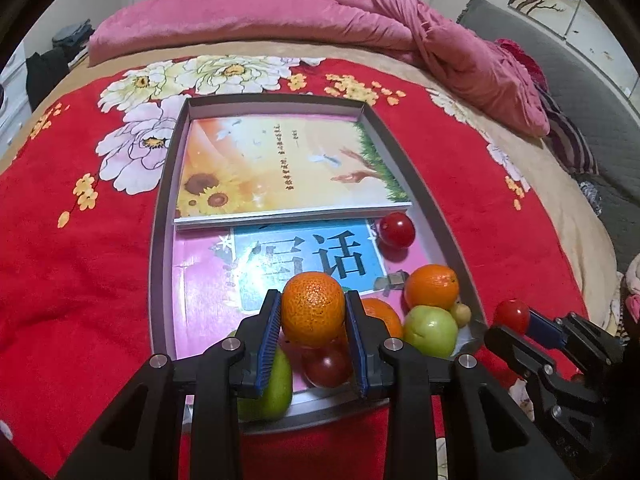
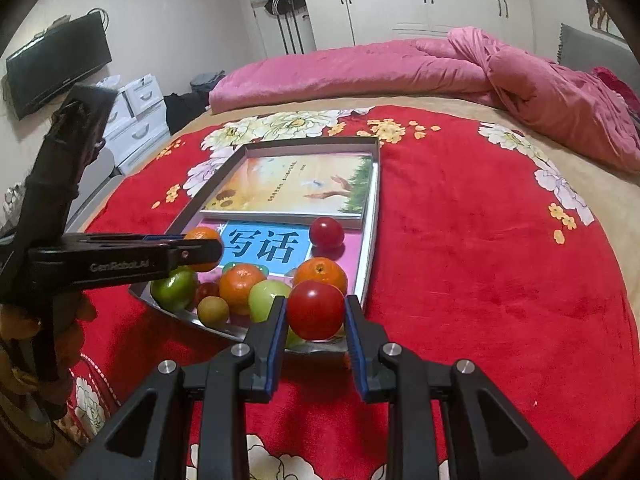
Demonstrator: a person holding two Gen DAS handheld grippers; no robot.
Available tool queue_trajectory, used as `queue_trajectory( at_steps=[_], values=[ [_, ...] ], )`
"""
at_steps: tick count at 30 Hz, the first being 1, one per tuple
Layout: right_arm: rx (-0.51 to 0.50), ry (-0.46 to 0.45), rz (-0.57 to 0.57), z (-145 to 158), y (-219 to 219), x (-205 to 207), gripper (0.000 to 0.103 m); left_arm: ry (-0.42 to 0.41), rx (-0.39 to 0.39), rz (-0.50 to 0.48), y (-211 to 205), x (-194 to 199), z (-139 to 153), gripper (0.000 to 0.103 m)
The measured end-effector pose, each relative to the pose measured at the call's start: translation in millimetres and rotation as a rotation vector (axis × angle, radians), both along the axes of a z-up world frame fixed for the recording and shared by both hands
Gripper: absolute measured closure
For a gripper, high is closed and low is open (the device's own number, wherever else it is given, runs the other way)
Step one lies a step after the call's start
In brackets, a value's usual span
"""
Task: Organize fruits
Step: 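Lift and carry the tomato and small orange over the tray, then open the right tool to drop the tomato while the left tool releases the orange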
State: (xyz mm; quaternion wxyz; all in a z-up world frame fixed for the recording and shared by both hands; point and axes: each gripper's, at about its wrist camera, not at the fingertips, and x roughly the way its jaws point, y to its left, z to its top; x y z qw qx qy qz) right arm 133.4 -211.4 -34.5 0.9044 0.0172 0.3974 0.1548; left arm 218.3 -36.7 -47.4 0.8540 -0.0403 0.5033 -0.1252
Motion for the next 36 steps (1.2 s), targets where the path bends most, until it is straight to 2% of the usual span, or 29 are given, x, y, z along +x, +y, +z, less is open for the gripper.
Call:
queue_trajectory(
  at_steps=[6, 21, 27, 31, 36],
  values=[
    [-0.022, 0.013, 0.013, -6.9, 4.9, 1.6, 0.075, 0.026, 0.006, -0.001, -0.3, 2.0, -11.0, 0.071],
    [-0.039, 0.060, 0.009, -17.1, 6.4, 3.3, 0.074, 0.028, 0.006, -0.003, -0.8, 5.0, -13.1, 0.071],
    [-0.031, 0.065, 0.016, -16.6, 6.9, 2.2, 0.068, 0.026, 0.004, -0.001, -0.9, 4.7, -13.2, 0.070],
    [-0.032, 0.061, 0.011, -13.5, 7.6, -0.5, 0.052, 0.023, 0.001, 0.002, -0.3, 3.6, -12.7, 0.070],
    [-0.028, 0.047, -0.010, -9.3, 3.8, -4.0, 0.049, 0.024, -0.001, 0.002, 0.1, 3.0, -12.7, 0.070]
  ],
)
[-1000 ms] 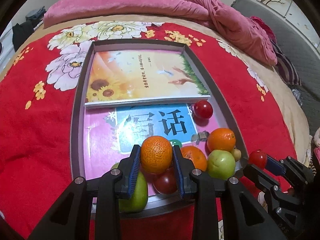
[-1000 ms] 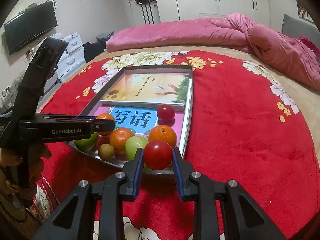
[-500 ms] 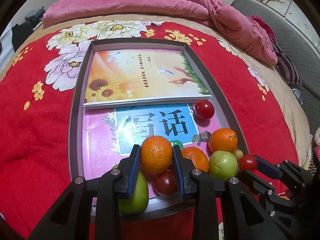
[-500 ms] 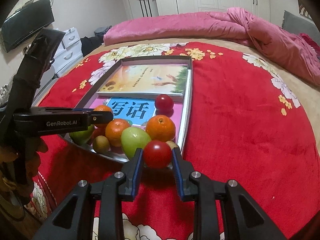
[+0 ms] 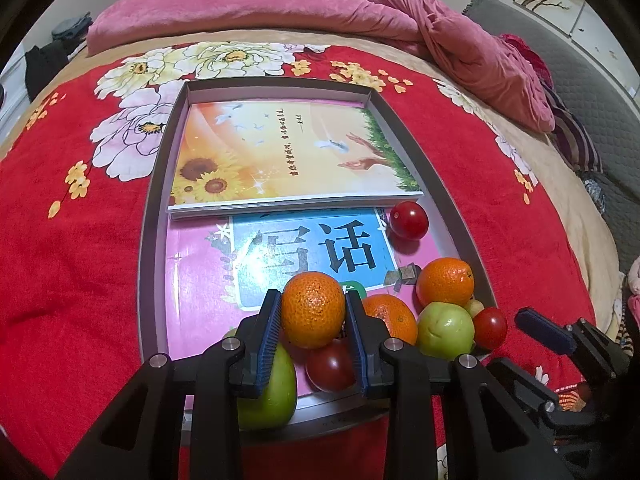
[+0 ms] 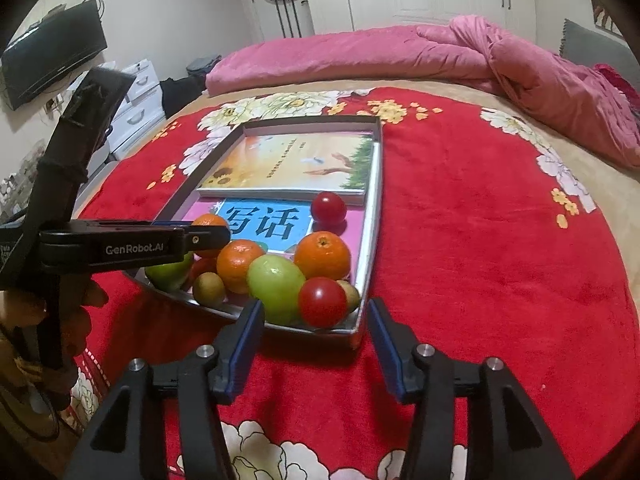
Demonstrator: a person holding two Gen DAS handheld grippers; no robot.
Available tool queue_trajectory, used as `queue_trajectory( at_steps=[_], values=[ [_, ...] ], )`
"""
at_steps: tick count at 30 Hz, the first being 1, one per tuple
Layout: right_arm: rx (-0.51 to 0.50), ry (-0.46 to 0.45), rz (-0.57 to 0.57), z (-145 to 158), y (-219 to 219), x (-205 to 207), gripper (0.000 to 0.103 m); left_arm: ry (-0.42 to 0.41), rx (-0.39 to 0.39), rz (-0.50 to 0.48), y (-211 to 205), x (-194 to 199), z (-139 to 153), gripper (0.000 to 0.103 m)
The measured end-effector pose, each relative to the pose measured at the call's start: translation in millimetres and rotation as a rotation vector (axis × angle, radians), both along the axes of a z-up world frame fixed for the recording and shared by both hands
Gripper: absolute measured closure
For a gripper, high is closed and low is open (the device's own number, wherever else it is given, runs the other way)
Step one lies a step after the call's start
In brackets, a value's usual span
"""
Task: Organize fruits
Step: 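Open the right tool to drop the tomato while the left tool releases the orange, then withdraw both open tools away from the tray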
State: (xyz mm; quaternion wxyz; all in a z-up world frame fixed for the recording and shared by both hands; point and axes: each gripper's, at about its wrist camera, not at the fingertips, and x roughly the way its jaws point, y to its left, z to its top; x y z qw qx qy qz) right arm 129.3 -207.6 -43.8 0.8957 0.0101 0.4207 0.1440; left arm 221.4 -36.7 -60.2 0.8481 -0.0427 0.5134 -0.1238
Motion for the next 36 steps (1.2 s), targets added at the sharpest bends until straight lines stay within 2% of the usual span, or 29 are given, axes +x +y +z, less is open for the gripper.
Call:
queue_trajectory(
  at_steps=[10, 16, 19, 24, 26, 30, 34, 36],
  values=[
    [0.006, -0.015, -0.030, 10.2, -6.0, -4.2, 0.034, -0.001, 0.004, -0.003, -0.2, -0.7, 1.0, 0.068],
    [-0.003, -0.011, -0.034, 11.5, -4.4, -5.5, 0.033, -0.011, 0.004, -0.002, 1.3, -2.6, 2.5, 0.062],
    [-0.004, -0.017, -0.038, 14.0, -3.7, -6.4, 0.028, -0.017, -0.002, -0.003, 2.6, -5.8, 5.5, 0.059],
    [-0.004, -0.035, -0.046, 20.1, -4.0, -9.3, 0.027, -0.035, -0.017, -0.001, 6.4, -15.9, 16.4, 0.050],
    [-0.004, -0.045, -0.050, 23.6, -3.9, -11.3, 0.021, -0.046, -0.021, 0.000, 7.9, -21.5, 22.6, 0.046],
    [0.000, -0.066, -0.056, 30.9, -4.3, -15.8, 0.018, -0.073, -0.015, 0.000, 10.1, -32.5, 35.9, 0.036],
    [-0.002, -0.094, -0.063, 40.5, -3.2, -20.8, 0.014, -0.099, -0.026, 0.006, 13.7, -46.3, 50.7, 0.034],
    [0.004, -0.108, -0.066, 45.9, -3.7, -24.0, 0.009, -0.111, -0.026, 0.020, 17.0, -53.0, 58.4, 0.025]
  ],
)
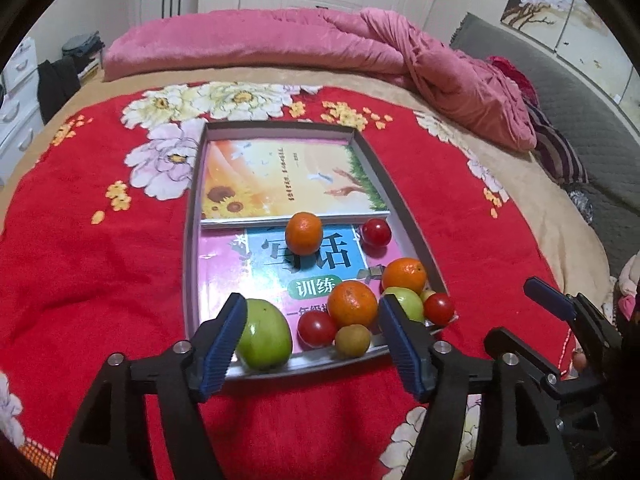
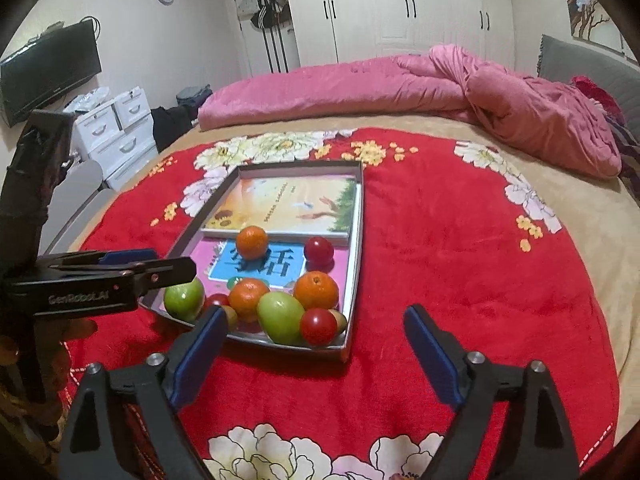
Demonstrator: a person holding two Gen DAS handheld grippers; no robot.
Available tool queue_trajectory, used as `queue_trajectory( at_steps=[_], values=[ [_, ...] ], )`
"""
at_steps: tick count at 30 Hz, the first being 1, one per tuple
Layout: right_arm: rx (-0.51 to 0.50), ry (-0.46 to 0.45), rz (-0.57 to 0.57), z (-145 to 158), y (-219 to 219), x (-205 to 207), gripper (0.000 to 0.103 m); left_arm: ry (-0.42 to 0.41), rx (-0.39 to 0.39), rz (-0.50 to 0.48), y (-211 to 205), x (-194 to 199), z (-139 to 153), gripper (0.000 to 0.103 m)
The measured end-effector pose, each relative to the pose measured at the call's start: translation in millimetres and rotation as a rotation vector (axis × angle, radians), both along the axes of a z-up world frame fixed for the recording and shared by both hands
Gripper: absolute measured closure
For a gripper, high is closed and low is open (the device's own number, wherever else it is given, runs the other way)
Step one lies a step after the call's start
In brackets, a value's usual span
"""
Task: Organize fruits
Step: 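Withdraw both open tools away from the tray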
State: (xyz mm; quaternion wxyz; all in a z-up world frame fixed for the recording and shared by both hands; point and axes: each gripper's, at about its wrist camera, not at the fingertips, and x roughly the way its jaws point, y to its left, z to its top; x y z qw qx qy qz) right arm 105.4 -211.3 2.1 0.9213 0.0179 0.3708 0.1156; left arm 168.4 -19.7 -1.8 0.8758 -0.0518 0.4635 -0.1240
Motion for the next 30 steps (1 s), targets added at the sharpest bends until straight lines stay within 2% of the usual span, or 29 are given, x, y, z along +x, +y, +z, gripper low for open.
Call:
queue_trajectory(
  at_steps=[4, 10, 17, 24, 30],
  values=[
    [0.016, -0.044, -0.003, 14.7, -0.2, -9.9, 0.001, -0.030, 0.013, 0.034, 7.4, -22.8, 11.1, 0.024],
    [0.033, -0.085, 0.009, 29.0, 2.7, -31.7, 0.001, -0.013, 0.041, 0.082, 20.8, -64.4, 8.5, 0.024],
    [-0.025, -0.044, 0.032, 12.9, 16.2, -64.6, 0.000, 0.036, 0.036, 0.102, 22.7, -105.6, -9.2, 0.024],
    [-0.023, 0.010, 0.011, -10.2, 16.7, -74.9, 0.000, 0.036, 0.050, 0.082, 13.5, -109.9, -14.0, 0.024],
    [-0.035, 0.011, 0.034, -13.9, 21.7, -76.6, 0.000, 0.035, 0.036, 0.090, 15.3, -109.5, -12.3, 0.024]
  ],
)
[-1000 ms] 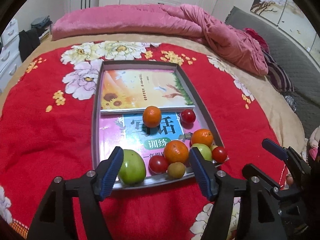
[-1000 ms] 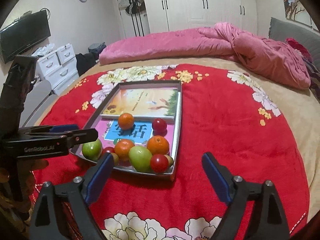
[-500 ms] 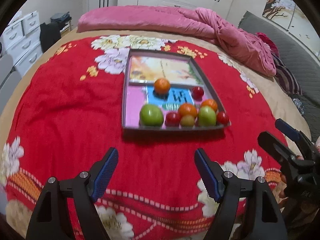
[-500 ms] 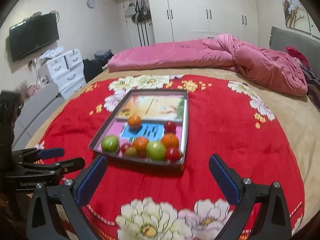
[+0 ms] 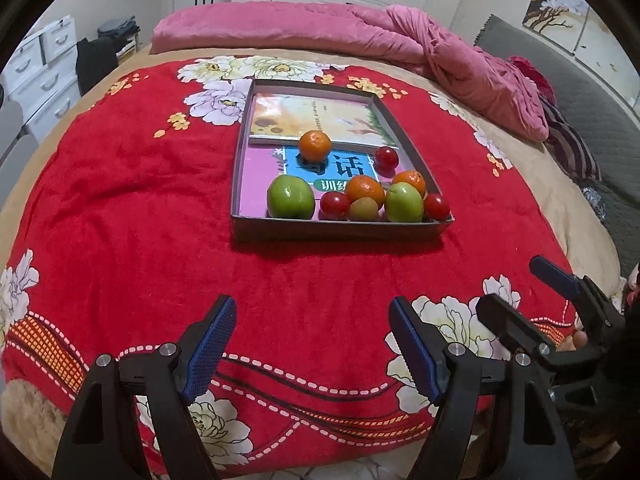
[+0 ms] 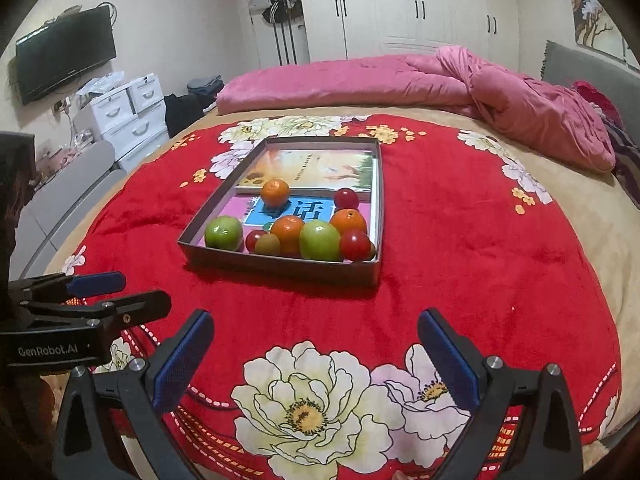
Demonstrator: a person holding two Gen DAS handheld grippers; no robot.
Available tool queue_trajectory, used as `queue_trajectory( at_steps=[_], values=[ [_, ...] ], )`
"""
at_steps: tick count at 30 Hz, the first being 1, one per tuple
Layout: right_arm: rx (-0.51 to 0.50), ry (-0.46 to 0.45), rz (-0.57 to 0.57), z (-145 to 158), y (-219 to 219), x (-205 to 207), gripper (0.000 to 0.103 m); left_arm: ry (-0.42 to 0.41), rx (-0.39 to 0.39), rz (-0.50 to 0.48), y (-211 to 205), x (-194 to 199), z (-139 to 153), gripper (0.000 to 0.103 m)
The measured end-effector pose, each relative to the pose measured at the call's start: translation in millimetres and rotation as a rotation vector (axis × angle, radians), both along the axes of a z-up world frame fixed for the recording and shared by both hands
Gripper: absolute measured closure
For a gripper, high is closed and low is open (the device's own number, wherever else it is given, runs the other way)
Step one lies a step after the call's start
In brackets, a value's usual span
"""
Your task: Organize fruits
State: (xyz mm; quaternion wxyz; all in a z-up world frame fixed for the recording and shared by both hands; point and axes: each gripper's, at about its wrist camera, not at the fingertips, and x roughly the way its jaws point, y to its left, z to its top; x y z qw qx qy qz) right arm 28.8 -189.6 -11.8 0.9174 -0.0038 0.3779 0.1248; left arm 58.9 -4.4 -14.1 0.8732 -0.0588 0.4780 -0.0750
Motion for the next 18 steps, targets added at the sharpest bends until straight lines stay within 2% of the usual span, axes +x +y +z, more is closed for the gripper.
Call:
queue_trajectory(
  at_steps=[18],
  values=[
    [-0.004, -0.001, 0.006, 2.6, 3.6, -0.4, 0.000, -0.017, 0.018, 0.006, 0.0, -1.0, 4.9, 0.024]
  ],
)
